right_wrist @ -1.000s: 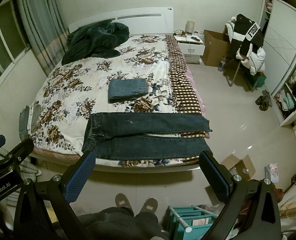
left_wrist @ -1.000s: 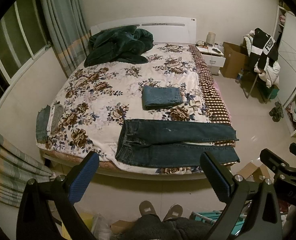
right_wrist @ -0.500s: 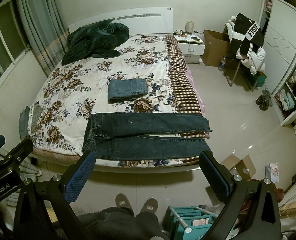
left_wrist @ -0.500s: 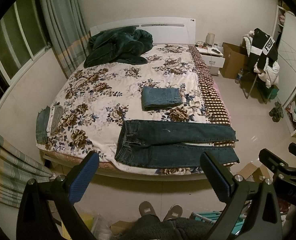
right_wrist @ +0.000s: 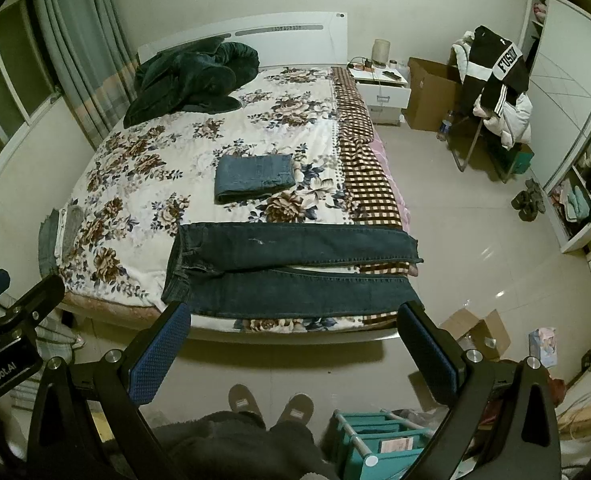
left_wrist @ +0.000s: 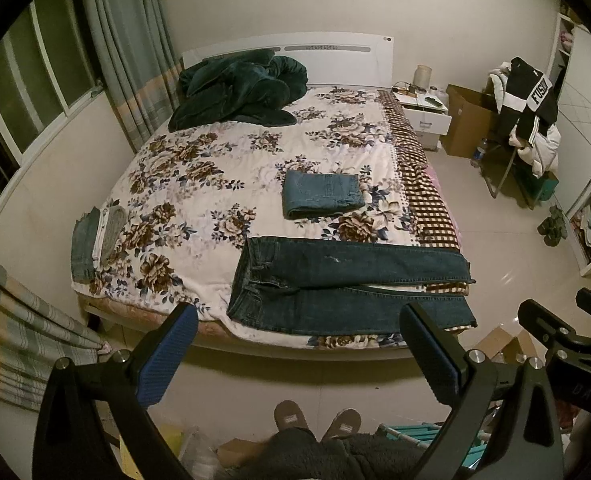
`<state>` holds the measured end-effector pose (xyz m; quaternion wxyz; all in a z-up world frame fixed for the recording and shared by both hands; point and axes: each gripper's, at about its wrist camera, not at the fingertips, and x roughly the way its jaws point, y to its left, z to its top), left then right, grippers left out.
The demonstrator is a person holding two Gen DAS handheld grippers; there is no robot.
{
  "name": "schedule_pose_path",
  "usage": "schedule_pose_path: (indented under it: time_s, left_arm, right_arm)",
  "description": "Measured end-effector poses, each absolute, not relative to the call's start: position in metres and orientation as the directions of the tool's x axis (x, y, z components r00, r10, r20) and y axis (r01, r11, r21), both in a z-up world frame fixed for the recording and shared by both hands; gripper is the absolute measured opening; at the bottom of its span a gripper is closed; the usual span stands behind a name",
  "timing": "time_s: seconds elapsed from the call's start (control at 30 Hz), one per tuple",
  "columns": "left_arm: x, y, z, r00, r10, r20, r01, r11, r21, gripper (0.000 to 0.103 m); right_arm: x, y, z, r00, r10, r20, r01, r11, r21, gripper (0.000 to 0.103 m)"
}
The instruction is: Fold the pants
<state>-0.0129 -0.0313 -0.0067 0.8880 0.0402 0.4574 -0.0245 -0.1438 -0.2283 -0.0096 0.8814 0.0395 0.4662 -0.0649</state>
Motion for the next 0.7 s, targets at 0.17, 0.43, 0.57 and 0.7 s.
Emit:
schedule_pose_path:
  time_s: [0.17,0.43,0.57,0.7]
  left_arm:
    - [-0.014,-0.048,-0.011,0.571,-0.003,-0.821,0.075,0.996,0.049,0.103]
    - [0.047,-0.041,-0.042,0.611,0.117,-0.783,-0.084,0.993,0.082,0.103]
    - [0.102,-0.022,-0.079,0.556,0.178,-0.812,-0.168,0.981,0.1,0.103]
    - [0.164,-0.012,-0.136,0.437,0.2,-0.877,-0.209,0.971,0.118,0.103]
  right_arm:
    - [-0.132,-0.241,-0.015,0.541,-0.064,-0.839,0.146,0.989,0.019,0.103]
    - [-0.076,-0.295,-0.058,0.513,-0.085,-0.854,0.202,0.979,0.024,0.103]
    - [-0.019,-0.329,-0.101,0.483,-0.13,-0.866,0.272,0.962,0.007,0.103]
    - [0.041,-0.371,-0.154,0.409,-0.144,-0.901,0.371,0.929,0.02,0.103]
